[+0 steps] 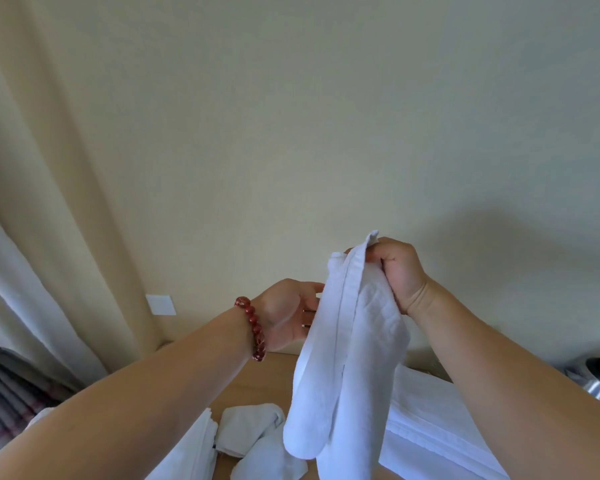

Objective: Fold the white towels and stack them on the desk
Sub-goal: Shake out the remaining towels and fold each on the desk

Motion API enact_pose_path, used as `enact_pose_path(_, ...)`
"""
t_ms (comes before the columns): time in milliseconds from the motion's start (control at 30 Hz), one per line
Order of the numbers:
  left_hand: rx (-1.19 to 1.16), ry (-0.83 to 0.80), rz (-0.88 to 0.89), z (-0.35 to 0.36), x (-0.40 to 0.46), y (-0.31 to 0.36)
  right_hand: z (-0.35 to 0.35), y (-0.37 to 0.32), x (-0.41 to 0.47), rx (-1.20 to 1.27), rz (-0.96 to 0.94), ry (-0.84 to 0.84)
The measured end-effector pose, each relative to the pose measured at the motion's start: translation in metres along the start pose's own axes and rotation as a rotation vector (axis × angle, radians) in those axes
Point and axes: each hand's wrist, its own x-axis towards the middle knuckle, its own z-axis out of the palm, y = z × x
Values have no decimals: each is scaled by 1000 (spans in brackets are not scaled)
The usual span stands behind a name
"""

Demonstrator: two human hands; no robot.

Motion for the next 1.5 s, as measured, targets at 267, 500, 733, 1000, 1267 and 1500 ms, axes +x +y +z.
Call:
enact_pose_path(267,-78,-94,-103,22,-2,-20,10,-7,-9,119,51,-55)
enact_pose_path(500,-178,-51,136,22,6,-20,4,-8,-8,200,53,-83)
enact_pose_path(733,-91,163,182,3,-5,-13,-23,-10,-5,-1,23,98)
enact_pose_path(1000,349,684,436,-22,2,-11,-46,6,14,-884,-98,222)
enact_pose_path(1267,628,599,545,2,5,-6,-3,3,2,-925,-77,-122)
enact_pose_path(1500,443,570,528,9,3,4,28,7,9,-880,-203,8)
